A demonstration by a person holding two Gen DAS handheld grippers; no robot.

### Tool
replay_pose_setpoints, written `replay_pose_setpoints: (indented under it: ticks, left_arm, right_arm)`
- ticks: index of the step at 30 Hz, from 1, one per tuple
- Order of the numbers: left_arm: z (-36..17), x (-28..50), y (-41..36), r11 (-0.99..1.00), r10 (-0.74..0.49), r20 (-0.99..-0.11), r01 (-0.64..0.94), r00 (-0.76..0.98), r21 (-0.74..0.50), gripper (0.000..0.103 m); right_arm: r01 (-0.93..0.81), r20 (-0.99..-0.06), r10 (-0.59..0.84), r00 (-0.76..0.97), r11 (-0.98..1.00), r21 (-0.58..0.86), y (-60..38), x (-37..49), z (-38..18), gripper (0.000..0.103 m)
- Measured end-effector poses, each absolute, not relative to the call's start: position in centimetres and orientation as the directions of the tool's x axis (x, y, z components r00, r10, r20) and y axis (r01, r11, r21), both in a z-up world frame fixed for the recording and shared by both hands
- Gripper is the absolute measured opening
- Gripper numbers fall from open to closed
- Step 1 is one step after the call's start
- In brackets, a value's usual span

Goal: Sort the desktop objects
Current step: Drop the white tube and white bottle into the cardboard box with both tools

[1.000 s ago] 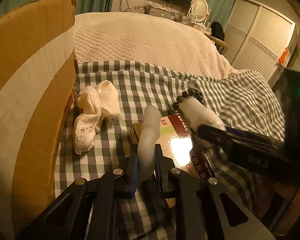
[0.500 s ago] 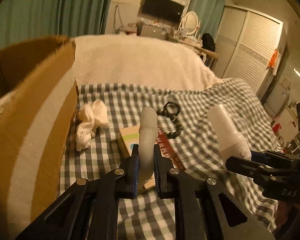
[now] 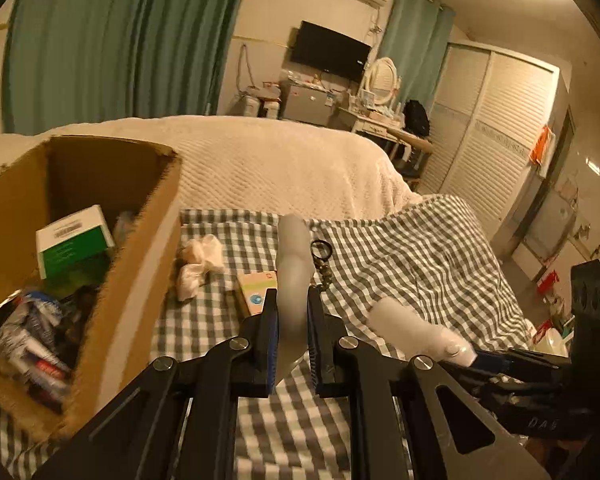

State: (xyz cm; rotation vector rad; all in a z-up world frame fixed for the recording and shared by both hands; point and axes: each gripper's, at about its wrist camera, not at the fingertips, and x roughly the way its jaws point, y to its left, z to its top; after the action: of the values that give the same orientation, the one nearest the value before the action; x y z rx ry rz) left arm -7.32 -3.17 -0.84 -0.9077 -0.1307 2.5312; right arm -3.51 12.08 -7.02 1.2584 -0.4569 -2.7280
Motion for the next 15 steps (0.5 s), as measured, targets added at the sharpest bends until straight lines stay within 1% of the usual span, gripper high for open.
replay_pose_setpoints:
  ticks: [3,6,9,15]
  left_arm:
    - [0.1,-6.7,-4.4,-0.905,0.424,-0.567,-0.352,-0.706,-0.238,0.012]
    - [1.9,-6.6,-6.1,-0.911,0.411,-0.530,-0.325,-0.742,-0.253,0.012]
    - [3.7,-6.8,-7.8,-0.919,0.389,-0.490,-0.296,-0.780,-0.259,0.012]
    - [6.6,-8.1,-12.2,-0.941,0.319,-0.445,-0.226,-0.837,-0.250,0.012]
  right_arm:
    - [-0.023,-0.698,-0.237,-0.676,-0.939,0.342,12.2,-2.5,-5.7,0.048]
    - [0.003,-0.663,-0.275,-0.696,-0.925,0.380,12.2,-2.1,-3.9,0.048]
    - [0.037,-0.636,-0.283,-0.718,-0.928,0.371,11.4,-2.3,-1.7,0.048]
    - [0.133,-0.579,-0.321,-0.749,-0.930,0.343,8.4,-4.4,2.4,0.048]
